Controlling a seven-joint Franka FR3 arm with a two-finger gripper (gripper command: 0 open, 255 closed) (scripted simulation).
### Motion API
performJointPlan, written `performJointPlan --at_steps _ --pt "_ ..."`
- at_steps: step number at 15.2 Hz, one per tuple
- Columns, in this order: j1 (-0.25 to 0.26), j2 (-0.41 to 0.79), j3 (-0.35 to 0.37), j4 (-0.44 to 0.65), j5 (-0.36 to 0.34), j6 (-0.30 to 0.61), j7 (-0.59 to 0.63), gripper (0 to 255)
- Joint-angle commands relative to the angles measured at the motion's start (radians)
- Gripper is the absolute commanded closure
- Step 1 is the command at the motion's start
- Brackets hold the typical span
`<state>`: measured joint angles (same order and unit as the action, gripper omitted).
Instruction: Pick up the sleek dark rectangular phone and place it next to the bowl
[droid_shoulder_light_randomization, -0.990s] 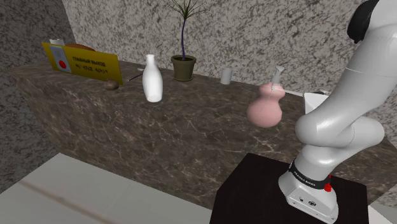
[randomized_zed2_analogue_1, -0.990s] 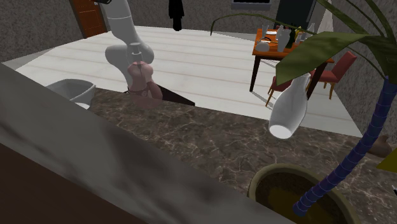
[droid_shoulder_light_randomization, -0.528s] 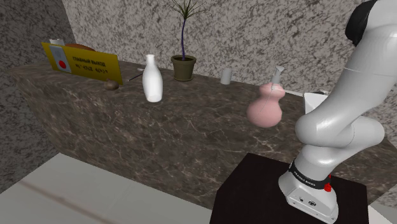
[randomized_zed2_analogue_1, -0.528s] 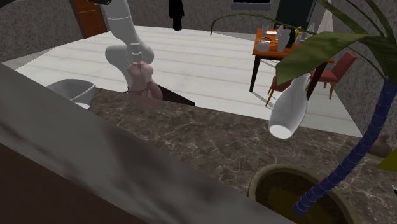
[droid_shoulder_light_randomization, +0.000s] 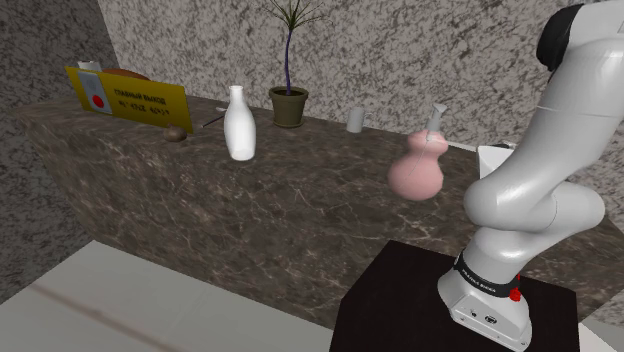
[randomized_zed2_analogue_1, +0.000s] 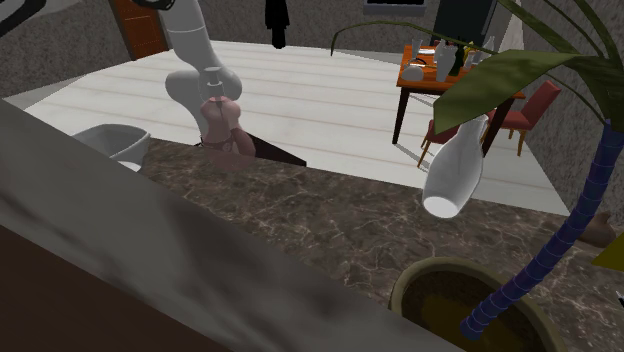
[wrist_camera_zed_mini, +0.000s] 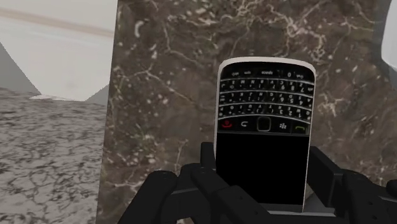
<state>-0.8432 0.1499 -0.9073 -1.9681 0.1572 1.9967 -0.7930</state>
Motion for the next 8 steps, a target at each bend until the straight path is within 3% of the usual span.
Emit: performJointPlan --at_steps 1,8 --pt "-0.004 0.016 0.004 -0.013 0.016 0.023 -0.01 255" --pt "-0.024 0.073 0.021 -0.06 0.072 0.103 -0.05 255"
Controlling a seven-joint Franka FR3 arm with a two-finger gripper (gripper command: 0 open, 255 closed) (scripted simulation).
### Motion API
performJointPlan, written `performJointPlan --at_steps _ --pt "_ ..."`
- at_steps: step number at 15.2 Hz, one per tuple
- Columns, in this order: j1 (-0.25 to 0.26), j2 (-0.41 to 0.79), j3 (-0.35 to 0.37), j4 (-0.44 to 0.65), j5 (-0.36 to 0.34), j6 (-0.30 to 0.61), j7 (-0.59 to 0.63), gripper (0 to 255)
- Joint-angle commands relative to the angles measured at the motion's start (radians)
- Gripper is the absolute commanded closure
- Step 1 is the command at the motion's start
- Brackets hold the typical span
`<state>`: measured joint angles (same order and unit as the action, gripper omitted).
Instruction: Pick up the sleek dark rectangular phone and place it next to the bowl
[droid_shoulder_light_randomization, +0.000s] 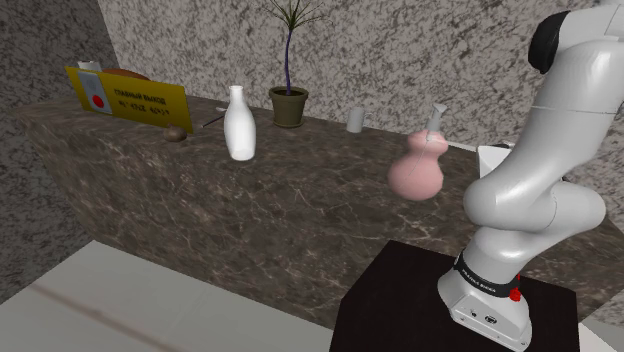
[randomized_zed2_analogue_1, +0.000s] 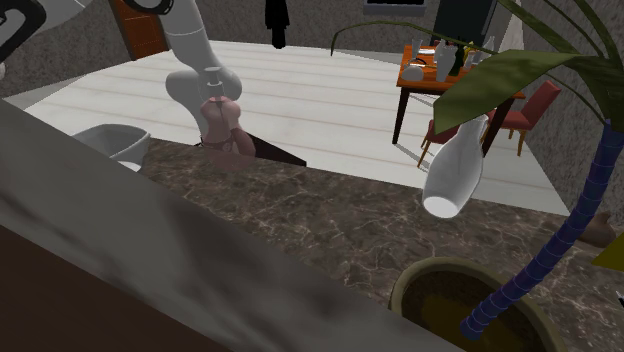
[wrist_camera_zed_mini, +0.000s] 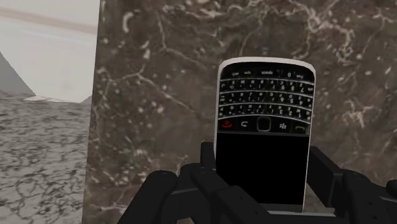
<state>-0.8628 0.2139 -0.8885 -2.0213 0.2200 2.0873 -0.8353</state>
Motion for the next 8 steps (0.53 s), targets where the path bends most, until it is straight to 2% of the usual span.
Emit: performJointPlan --at_steps 1,5,8 --pt "-0.007 0.018 0.006 -0.012 0.018 0.023 -0.014 255" --pt "-0.023 0.057 0.023 -0.034 0.058 0.068 -0.041 255" --pt "-0.023 0.057 0.023 -0.034 0.058 0.068 -0.041 255"
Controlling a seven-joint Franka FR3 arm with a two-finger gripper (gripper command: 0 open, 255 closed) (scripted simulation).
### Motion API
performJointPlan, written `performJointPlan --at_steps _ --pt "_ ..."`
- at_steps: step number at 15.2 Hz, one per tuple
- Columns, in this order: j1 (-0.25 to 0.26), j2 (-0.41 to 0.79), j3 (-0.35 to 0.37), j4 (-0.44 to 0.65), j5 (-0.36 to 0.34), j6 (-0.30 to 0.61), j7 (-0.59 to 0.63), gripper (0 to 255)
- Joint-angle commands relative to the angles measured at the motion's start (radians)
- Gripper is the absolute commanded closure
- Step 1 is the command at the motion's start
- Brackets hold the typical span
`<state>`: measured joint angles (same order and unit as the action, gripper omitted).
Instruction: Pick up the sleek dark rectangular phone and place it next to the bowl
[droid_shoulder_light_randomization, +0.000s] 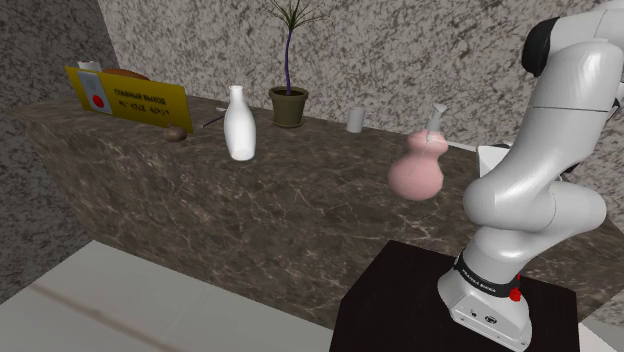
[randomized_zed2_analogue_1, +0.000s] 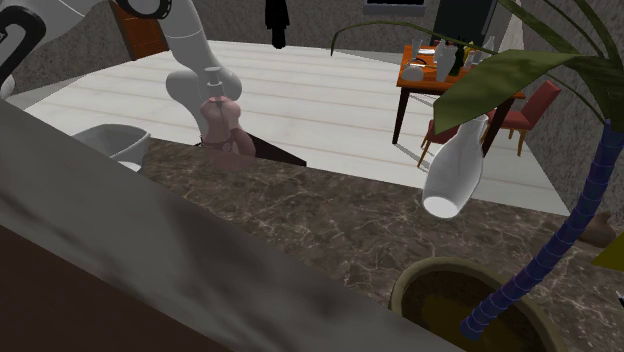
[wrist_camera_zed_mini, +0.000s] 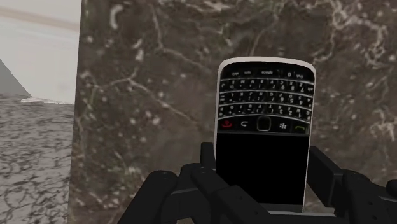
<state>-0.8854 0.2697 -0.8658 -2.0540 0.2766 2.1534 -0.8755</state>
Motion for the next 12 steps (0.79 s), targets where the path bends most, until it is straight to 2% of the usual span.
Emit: performJointPlan --at_steps 1,5,6,11,12 --pt "-0.001 0.001 0.0 -0.001 0.001 0.002 -0.001 255" --pt "-0.001 0.001 0.0 -0.001 0.001 0.002 -0.001 255" --pt "-0.001 0.001 0.0 -0.001 0.001 0.002 -0.001 0" --pt "-0.001 0.001 0.0 -0.001 0.001 0.002 -0.001 0" --pt "0.007 -0.019 -0.01 0.014 -0.02 -0.026 0.013 0"
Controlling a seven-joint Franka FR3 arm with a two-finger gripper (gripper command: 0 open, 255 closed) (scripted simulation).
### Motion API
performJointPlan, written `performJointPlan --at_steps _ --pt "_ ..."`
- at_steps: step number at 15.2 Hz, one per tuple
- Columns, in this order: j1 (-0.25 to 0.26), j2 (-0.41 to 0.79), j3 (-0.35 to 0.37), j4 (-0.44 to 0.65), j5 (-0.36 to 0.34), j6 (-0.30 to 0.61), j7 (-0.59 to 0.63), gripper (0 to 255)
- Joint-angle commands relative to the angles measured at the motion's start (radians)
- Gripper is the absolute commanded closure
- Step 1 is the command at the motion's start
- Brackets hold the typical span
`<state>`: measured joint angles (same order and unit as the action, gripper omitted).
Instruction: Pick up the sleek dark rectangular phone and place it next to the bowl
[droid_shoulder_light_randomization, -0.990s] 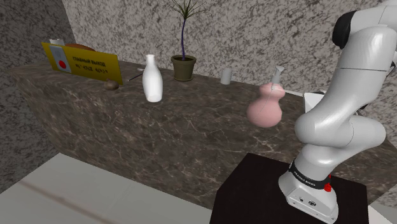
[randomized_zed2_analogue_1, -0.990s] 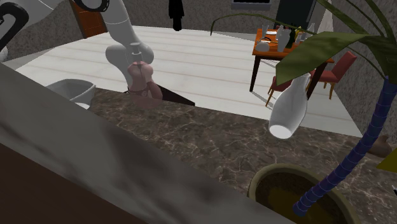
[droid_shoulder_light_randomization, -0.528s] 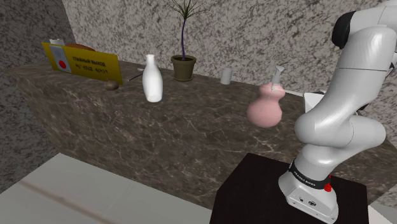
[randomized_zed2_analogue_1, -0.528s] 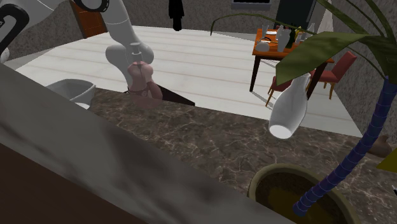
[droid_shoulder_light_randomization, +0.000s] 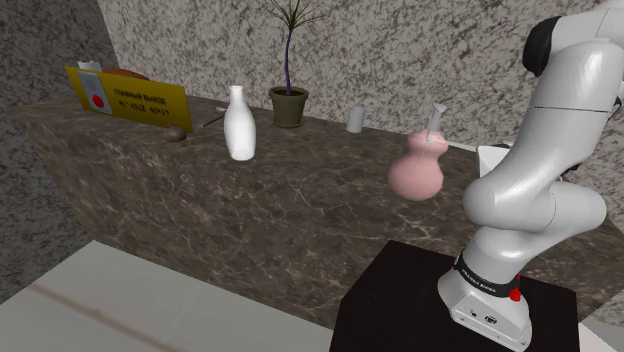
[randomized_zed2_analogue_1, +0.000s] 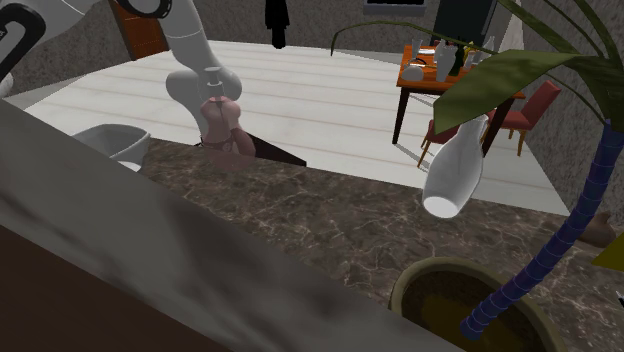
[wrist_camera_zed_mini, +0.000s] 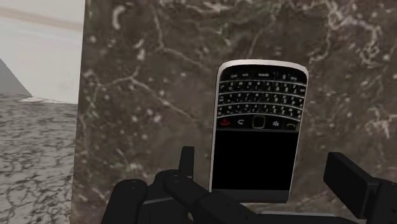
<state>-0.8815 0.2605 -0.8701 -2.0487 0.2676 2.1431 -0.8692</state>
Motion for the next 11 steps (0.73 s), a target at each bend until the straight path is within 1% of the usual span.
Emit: performJointPlan --at_steps 1,3,11 --pt "0.011 -0.029 -0.015 0.026 -0.031 -0.044 0.02 0" --pt "0.021 -0.061 -0.027 0.059 -0.064 -0.095 0.042 0" --pt "0.021 -0.061 -0.027 0.059 -0.064 -0.095 0.042 0"
